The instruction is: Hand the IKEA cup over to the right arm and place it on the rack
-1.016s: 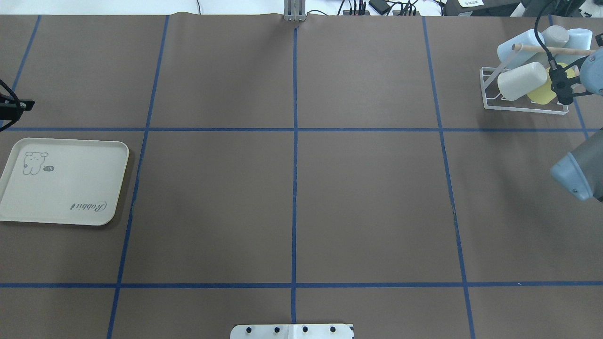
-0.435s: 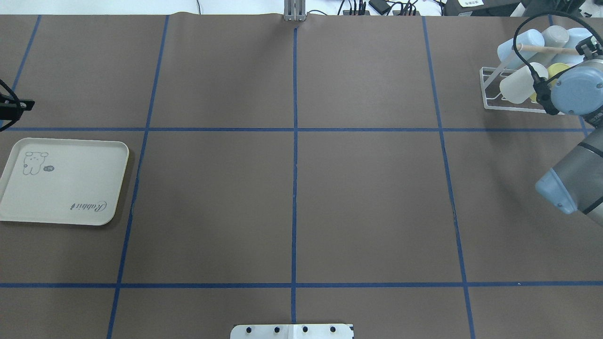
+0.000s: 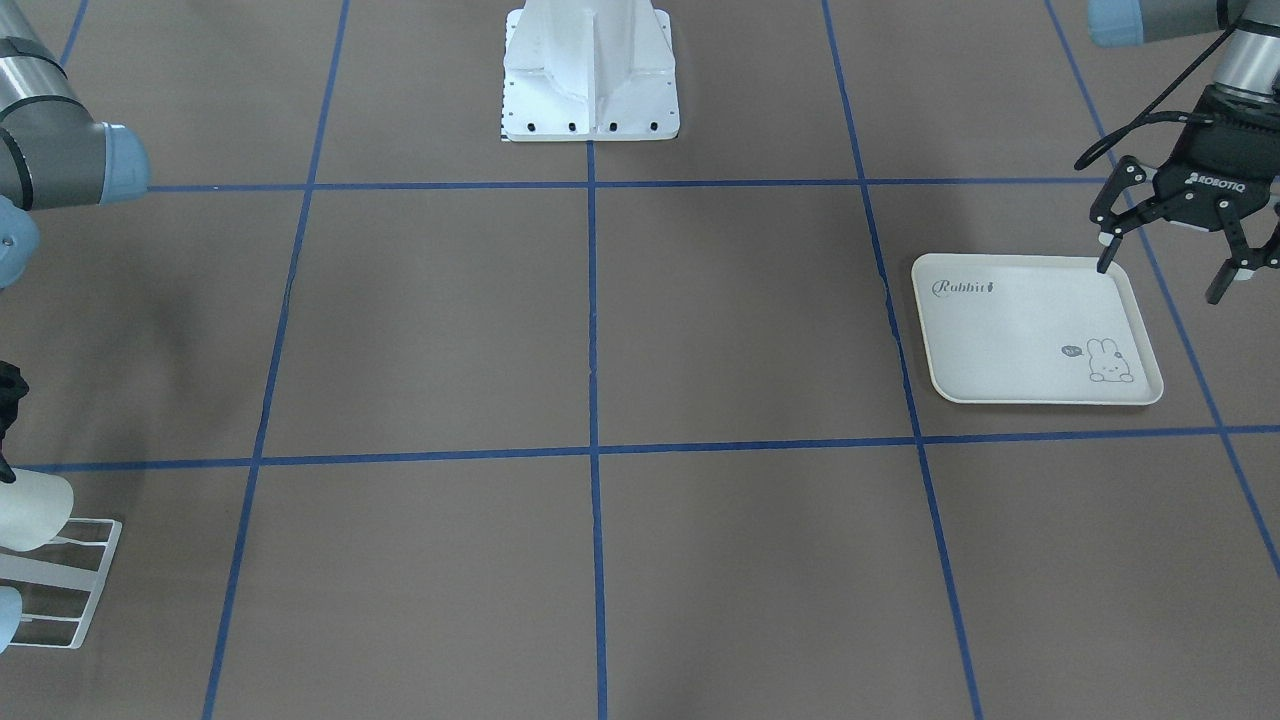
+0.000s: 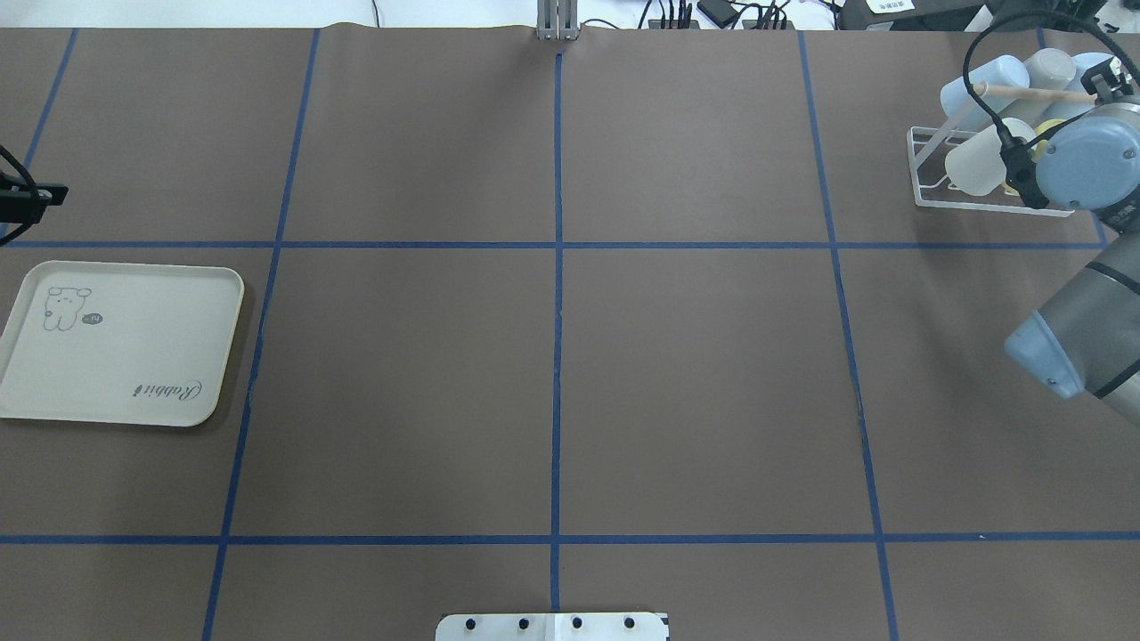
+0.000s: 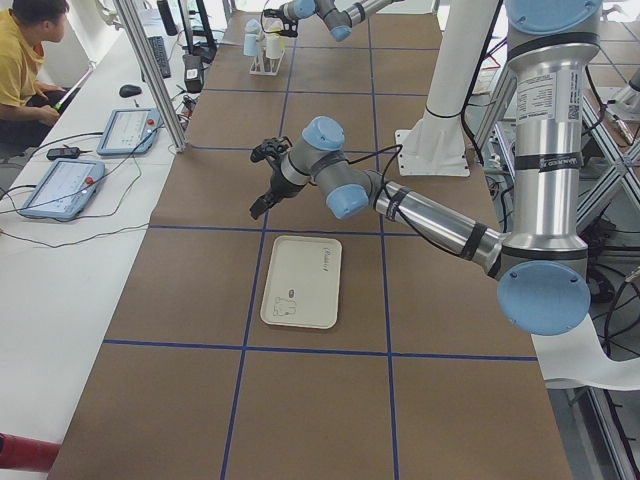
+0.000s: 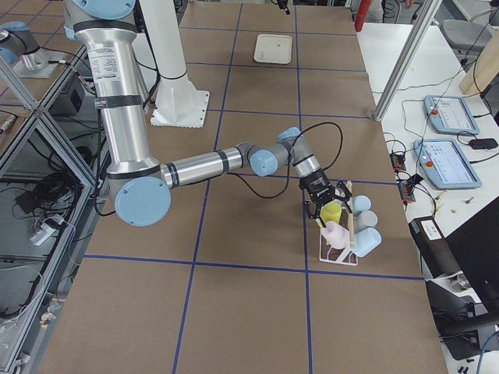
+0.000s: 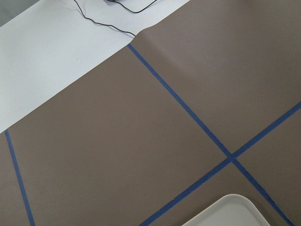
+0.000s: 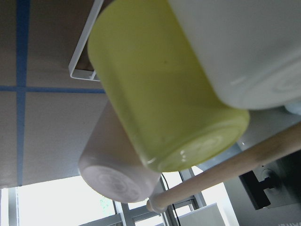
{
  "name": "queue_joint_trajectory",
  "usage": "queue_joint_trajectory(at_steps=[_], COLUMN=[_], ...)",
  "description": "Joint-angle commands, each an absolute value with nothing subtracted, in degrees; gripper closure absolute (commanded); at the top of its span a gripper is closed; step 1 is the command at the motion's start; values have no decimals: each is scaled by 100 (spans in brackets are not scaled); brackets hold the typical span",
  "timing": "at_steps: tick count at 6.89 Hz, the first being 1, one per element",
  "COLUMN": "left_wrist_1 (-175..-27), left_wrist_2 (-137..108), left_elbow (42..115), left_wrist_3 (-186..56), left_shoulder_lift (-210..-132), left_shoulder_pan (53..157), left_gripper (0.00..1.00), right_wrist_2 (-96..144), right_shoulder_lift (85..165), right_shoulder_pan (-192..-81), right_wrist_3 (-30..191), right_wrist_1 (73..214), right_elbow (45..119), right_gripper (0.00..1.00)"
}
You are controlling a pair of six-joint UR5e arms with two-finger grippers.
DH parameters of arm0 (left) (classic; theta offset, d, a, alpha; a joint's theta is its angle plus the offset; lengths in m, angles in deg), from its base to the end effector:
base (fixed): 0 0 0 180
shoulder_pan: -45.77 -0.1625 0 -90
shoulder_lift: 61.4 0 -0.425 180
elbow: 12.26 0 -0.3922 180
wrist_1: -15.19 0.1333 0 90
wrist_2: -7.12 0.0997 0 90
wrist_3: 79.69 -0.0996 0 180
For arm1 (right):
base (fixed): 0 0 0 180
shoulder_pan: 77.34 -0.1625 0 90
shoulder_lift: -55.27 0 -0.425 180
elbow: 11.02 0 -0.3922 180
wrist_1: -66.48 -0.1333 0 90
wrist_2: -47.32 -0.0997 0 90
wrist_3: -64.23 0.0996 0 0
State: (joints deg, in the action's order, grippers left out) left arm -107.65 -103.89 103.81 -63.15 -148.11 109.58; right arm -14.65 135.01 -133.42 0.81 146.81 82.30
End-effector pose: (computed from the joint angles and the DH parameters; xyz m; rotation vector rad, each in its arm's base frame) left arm 0.1200 -0.4650 0.4052 0.7735 0.6661 0.3315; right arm -0.1760 -0.5845 0.5300 0.2907 0.6306 -1.5393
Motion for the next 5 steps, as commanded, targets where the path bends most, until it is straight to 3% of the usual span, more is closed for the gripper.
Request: queue_joint_trajectory(at_steps=[1, 3, 5], left_wrist_1=[-10882, -10882, -10882], left_wrist_2=[-10389, -10389, -10397], left_elbow=[10366, 10375, 10375], left_wrist_3=[-6238, -6238, -6238], left_shoulder_lift=[-14806, -14806, -14806], left_shoulder_pan=[10958, 10958, 10958], left_gripper=[0, 0, 0], right_wrist_2=[-1917, -4667, -6597], right_shoulder_lift=[13279, 13208, 13435], right_shoulder_pan=[-13533, -14925, -15659], right_wrist_3=[147, 723, 3235], right_wrist_1=[14690, 14681, 14699], right_elbow=[8625, 8662, 8618], right_gripper=[2, 2, 2])
